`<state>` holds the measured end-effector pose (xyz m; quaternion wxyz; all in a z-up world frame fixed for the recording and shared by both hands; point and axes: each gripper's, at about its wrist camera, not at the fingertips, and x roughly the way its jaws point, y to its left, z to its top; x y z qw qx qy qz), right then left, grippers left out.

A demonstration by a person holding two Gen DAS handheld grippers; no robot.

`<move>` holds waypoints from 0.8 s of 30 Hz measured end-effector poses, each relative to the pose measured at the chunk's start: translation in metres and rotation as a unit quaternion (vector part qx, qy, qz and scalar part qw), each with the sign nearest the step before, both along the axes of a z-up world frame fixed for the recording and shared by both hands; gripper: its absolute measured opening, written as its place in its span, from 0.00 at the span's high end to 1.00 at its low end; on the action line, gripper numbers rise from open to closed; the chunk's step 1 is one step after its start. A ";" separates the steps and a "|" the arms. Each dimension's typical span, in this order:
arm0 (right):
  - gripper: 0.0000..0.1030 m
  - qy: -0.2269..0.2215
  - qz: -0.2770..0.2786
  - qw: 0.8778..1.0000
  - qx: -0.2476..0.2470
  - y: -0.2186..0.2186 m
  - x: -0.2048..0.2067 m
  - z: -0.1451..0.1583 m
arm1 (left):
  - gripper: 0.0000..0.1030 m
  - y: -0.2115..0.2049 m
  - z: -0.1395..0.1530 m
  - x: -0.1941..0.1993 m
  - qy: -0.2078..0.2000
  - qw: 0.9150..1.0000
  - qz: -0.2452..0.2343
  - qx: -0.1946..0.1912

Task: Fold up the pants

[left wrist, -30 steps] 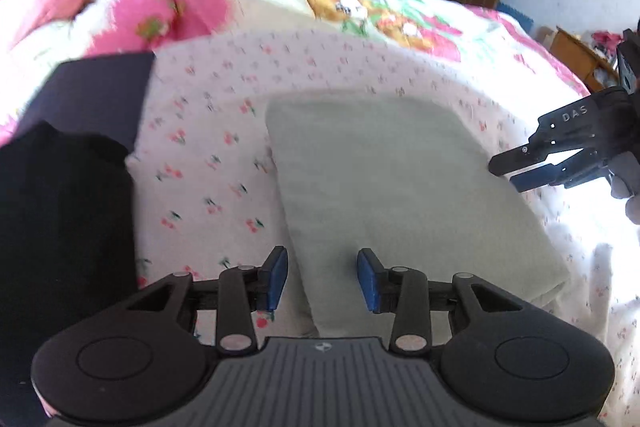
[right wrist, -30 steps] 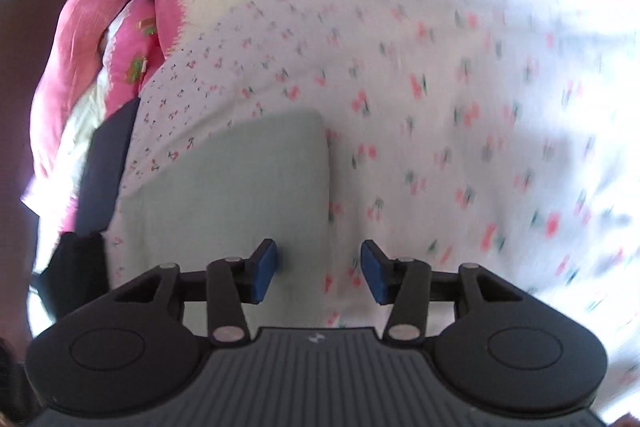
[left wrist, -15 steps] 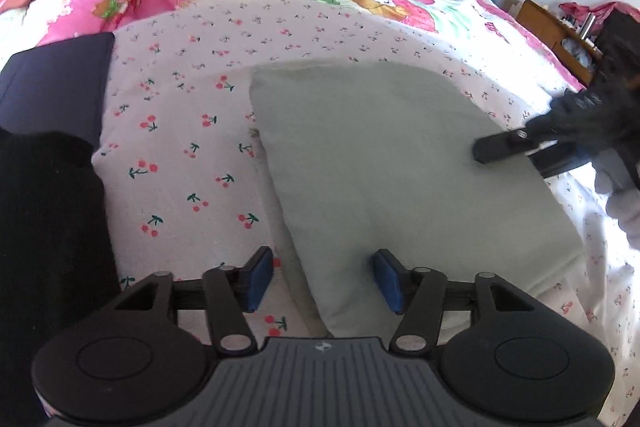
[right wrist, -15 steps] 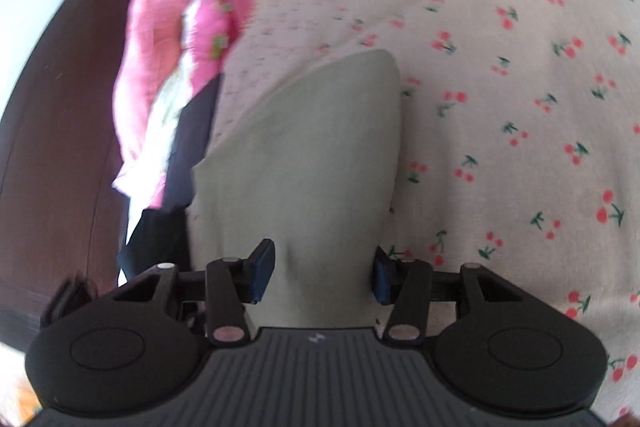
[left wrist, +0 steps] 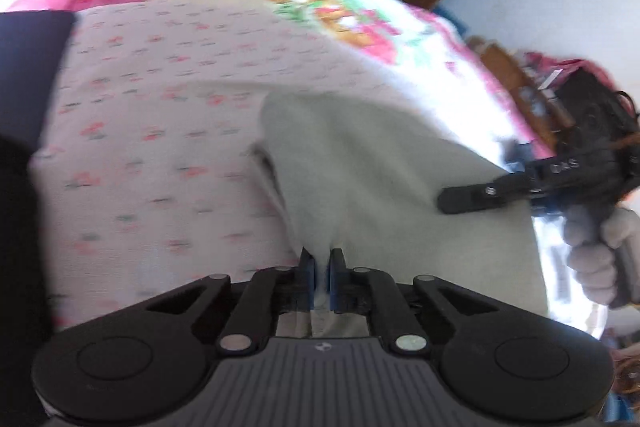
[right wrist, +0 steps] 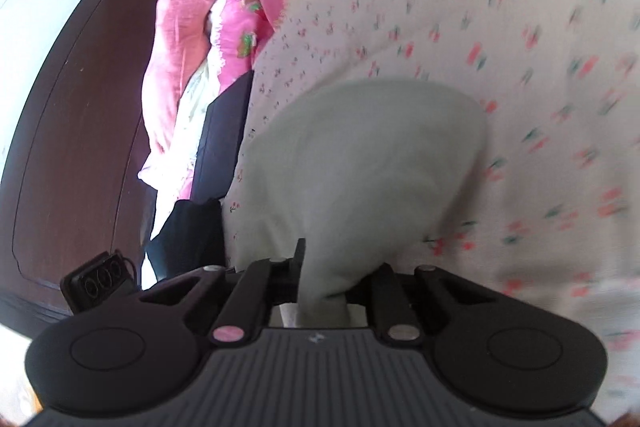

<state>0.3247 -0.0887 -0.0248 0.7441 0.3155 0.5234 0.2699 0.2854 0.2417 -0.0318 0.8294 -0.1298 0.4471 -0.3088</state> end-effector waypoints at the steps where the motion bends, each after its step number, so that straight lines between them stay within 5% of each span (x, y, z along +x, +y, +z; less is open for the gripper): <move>1: 0.90 -0.004 0.009 1.000 -0.010 -0.009 -0.001 0.010 | 0.81 -0.014 0.007 -0.005 -0.006 1.000 -0.011 -0.010; 4: 0.90 -0.015 0.043 0.998 -0.048 -0.043 -0.003 0.032 | 0.81 -0.060 0.016 -0.013 -0.024 0.999 -0.038 -0.009; 6: 0.78 -0.024 0.067 0.992 -0.102 -0.068 0.002 0.029 | 0.71 -0.091 0.006 -0.017 -0.041 0.997 -0.045 0.056; 8: 0.69 -0.014 0.057 0.983 -0.171 -0.090 0.005 0.008 | 0.72 -0.113 -0.018 -0.022 -0.030 0.986 -0.037 0.158; 10: 0.69 -0.017 0.028 0.972 -0.233 -0.112 -0.007 -0.002 | 0.72 -0.122 -0.025 -0.036 -0.039 0.976 -0.026 0.215; 13: 0.69 -0.065 -0.038 0.982 -0.171 -0.137 -0.052 0.017 | 0.72 -0.125 0.006 -0.056 -0.068 0.973 0.012 0.219; 17: 0.69 -0.173 -0.052 0.972 -0.149 -0.115 -0.109 0.037 | 0.72 -0.147 0.039 -0.069 -0.151 0.964 0.017 0.220; 20: 0.74 -0.152 -0.029 0.981 -0.116 -0.086 -0.113 0.001 | 0.71 -0.164 0.030 -0.073 -0.157 0.968 0.014 0.195; 24: 0.83 -0.124 -0.039 0.978 -0.165 -0.069 -0.125 -0.043 | 0.62 -0.176 -0.019 -0.085 -0.150 0.948 0.017 0.281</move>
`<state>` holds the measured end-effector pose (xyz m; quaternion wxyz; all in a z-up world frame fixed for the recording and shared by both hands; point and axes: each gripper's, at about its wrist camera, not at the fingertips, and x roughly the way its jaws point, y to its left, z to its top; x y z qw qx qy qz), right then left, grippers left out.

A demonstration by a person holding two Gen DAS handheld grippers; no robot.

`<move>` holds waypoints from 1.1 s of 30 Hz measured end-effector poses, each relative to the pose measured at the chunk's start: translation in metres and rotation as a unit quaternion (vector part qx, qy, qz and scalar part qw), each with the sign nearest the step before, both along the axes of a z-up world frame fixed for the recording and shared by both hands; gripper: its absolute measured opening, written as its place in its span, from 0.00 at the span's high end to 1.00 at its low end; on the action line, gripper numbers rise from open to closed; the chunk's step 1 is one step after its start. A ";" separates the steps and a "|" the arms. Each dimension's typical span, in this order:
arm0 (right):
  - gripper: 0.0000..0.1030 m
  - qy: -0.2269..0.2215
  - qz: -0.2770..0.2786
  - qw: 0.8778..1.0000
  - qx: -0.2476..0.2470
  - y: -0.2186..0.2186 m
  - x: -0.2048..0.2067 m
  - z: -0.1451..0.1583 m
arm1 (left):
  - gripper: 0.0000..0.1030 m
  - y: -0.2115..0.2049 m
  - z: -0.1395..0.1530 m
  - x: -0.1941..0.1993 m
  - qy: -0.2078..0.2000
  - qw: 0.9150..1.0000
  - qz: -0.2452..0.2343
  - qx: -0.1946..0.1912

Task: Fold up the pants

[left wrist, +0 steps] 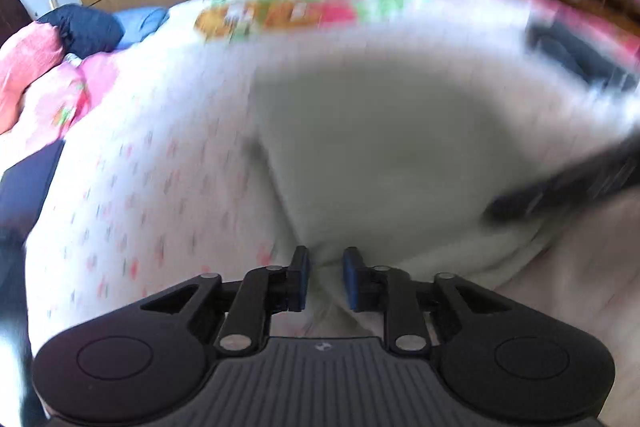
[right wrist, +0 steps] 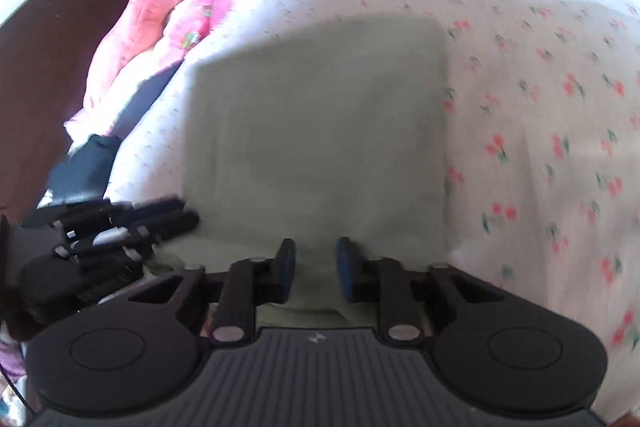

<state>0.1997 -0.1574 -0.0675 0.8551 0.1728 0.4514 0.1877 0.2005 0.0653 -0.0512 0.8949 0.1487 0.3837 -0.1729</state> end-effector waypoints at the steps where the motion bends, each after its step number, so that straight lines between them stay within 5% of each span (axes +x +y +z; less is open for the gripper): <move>1: 0.82 -0.015 -0.003 1.000 0.007 0.000 -0.009 0.006 | 0.61 0.005 -0.003 -0.006 -0.011 1.000 0.017 0.004; 4: 0.76 -0.048 -0.025 0.998 0.035 -0.005 -0.039 0.023 | 0.62 0.013 0.010 -0.020 -0.016 0.997 0.078 0.003; 7: 0.76 -0.003 -0.052 0.998 0.018 -0.004 -0.052 0.017 | 0.62 0.012 0.027 -0.045 0.001 0.996 0.085 -0.039; 9: 0.77 0.018 -0.060 0.998 -0.024 0.000 -0.056 0.012 | 0.62 -0.003 0.024 -0.063 -0.002 0.998 0.063 -0.010; 11: 0.76 0.001 -0.068 0.997 -0.035 0.003 -0.073 0.026 | 0.62 -0.011 0.021 -0.075 -0.005 0.998 0.060 0.007; 16: 0.71 -0.063 -0.065 0.995 -0.038 0.013 -0.113 0.071 | 0.62 -0.009 0.043 -0.104 -0.014 0.996 0.072 -0.053; 22: 0.69 -0.074 -0.061 0.995 -0.041 0.024 -0.123 0.084 | 0.56 -0.013 0.070 -0.125 -0.049 0.994 0.077 -0.062; 33: 0.69 -0.089 -0.068 0.993 -0.023 0.037 -0.105 0.095 | 0.48 -0.034 0.067 -0.116 -0.052 0.994 0.097 -0.022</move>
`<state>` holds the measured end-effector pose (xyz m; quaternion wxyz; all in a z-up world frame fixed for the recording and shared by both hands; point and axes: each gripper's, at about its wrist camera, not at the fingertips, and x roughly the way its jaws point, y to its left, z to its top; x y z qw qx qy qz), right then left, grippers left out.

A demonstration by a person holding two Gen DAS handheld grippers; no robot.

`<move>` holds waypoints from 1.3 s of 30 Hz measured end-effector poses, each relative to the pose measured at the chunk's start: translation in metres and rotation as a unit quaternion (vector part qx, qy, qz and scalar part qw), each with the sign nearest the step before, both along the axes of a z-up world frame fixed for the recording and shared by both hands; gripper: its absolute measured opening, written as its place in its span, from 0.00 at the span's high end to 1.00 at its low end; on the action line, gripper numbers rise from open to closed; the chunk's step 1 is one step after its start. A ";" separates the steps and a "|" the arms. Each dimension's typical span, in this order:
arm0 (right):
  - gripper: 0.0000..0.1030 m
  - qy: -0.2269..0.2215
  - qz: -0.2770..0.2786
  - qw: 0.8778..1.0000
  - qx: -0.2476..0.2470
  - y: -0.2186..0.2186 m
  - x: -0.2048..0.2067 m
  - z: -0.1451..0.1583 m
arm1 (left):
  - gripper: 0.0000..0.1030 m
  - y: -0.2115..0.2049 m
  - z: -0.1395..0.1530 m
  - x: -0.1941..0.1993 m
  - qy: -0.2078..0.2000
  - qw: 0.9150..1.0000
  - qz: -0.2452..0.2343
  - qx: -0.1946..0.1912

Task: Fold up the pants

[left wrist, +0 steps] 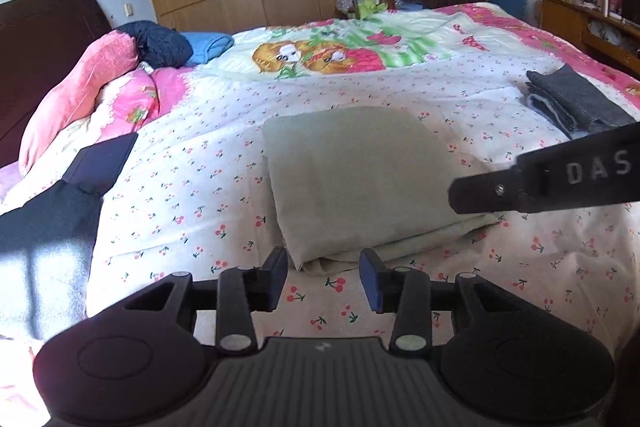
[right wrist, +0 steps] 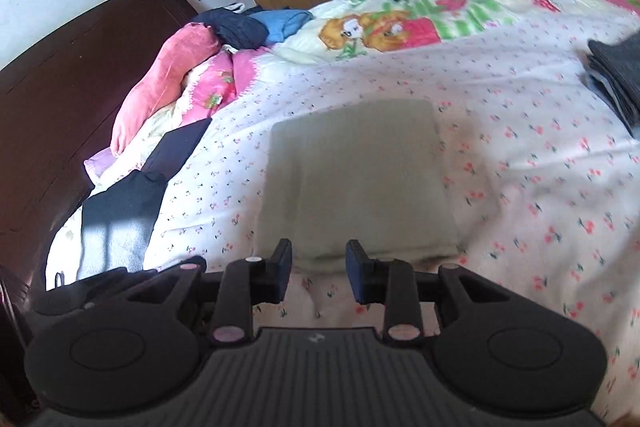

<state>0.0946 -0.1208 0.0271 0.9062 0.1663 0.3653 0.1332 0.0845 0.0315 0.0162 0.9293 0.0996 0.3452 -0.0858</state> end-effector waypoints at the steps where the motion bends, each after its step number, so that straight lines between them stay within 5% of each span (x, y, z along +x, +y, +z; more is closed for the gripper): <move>1: 0.69 0.000 0.005 1.000 0.000 0.001 0.003 -0.002 | 0.48 -0.001 0.001 0.000 0.000 1.000 0.005 0.013; 6: 0.69 0.013 0.034 0.998 0.060 -0.006 0.013 -0.032 | 0.42 -0.012 0.006 0.001 -0.004 0.994 0.054 0.098; 10: 0.69 0.020 0.044 0.994 0.095 -0.024 0.009 -0.049 | 0.39 -0.031 0.009 0.002 -0.002 0.988 0.090 0.127; 14: 0.69 0.001 0.017 0.996 0.084 -0.047 0.006 -0.046 | 0.26 -0.057 0.009 0.001 -0.008 0.986 0.092 0.137; 20: 0.69 -0.003 -0.021 0.996 0.084 -0.074 0.007 -0.050 | 0.21 -0.080 0.001 0.009 0.017 0.990 0.068 0.121; 24: 0.69 -0.025 -0.039 0.999 0.022 -0.075 0.003 -0.048 | 0.08 -0.092 0.003 0.012 -0.016 0.988 0.055 0.145; 32: 0.69 -0.021 -0.062 0.998 -0.012 -0.048 0.009 -0.046 | 0.06 -0.031 -0.010 0.037 -0.016 0.998 0.051 0.012; 39: 0.69 0.008 -0.073 0.994 -0.075 -0.012 0.032 -0.042 | 0.02 0.015 -0.028 0.061 -0.022 0.995 0.088 -0.029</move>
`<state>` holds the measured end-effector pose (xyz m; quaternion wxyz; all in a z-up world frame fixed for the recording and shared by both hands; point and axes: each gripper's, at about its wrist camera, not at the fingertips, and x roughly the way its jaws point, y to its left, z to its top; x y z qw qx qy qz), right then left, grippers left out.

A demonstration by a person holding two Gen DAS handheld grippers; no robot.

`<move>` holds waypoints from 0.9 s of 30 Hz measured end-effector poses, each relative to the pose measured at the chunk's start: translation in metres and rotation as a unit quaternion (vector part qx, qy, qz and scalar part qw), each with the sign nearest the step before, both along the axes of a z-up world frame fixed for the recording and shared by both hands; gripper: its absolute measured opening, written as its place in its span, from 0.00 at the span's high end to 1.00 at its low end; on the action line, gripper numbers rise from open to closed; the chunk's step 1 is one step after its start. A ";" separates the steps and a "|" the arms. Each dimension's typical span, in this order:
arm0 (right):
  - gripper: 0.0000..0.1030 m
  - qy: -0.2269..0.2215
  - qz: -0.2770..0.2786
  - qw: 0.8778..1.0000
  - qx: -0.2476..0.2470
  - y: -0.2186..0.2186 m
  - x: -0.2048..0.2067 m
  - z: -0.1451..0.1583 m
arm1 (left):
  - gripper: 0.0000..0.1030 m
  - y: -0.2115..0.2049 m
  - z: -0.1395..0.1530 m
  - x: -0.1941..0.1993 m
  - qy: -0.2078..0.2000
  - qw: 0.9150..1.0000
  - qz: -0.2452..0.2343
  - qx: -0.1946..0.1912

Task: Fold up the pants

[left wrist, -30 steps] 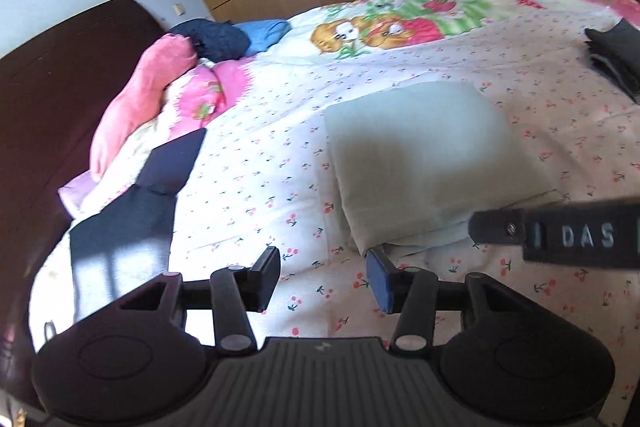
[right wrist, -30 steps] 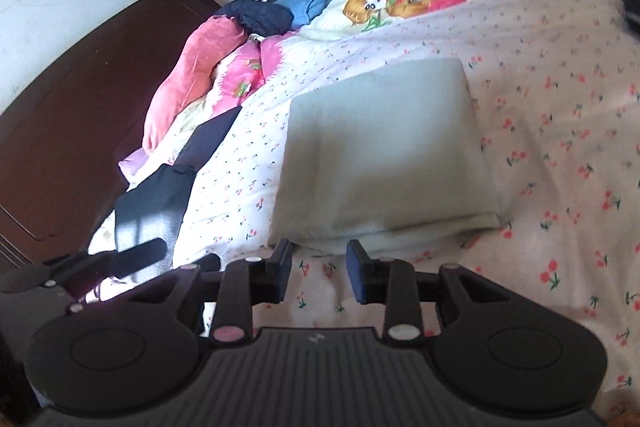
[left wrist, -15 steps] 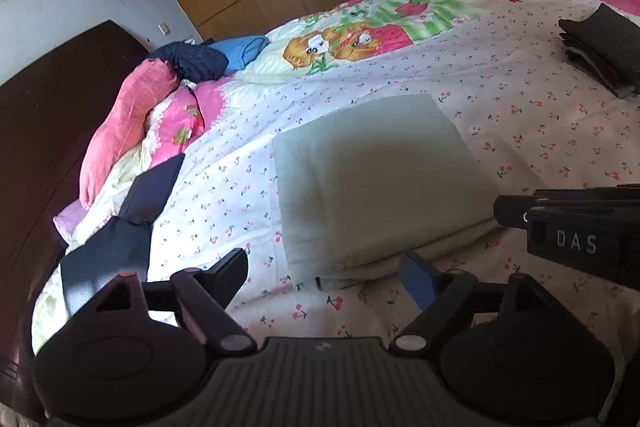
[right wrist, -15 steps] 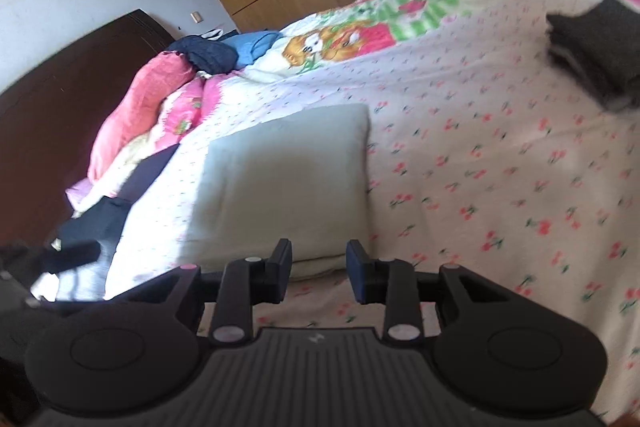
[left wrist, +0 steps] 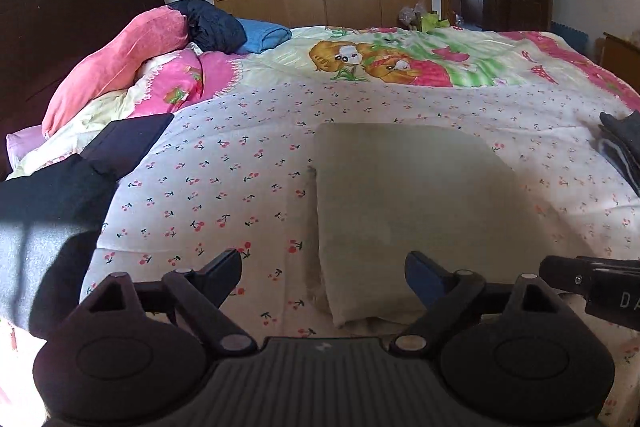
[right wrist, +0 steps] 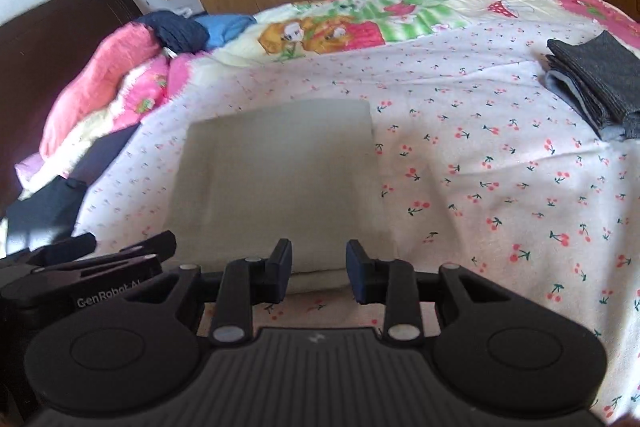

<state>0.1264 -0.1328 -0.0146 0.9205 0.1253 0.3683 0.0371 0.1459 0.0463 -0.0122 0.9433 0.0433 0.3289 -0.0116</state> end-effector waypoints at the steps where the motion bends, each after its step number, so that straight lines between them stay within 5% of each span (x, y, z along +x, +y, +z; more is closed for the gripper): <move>1: 0.69 0.008 -0.004 1.000 -0.010 0.003 0.005 0.002 | 0.02 0.001 -0.002 0.004 0.002 1.000 -0.002 -0.002; 5: 0.69 0.024 -0.009 1.000 -0.019 0.006 0.018 -0.004 | 0.02 0.003 -0.013 0.017 0.020 1.000 0.009 -0.019; 11: 0.69 0.005 0.007 1.000 -0.013 0.002 0.017 -0.039 | 0.02 -0.014 -0.035 0.029 0.029 0.999 0.029 0.023; 27: 0.68 -0.009 0.014 1.000 0.016 -0.009 0.007 -0.029 | 0.02 -0.030 -0.033 0.010 0.038 0.999 0.021 0.031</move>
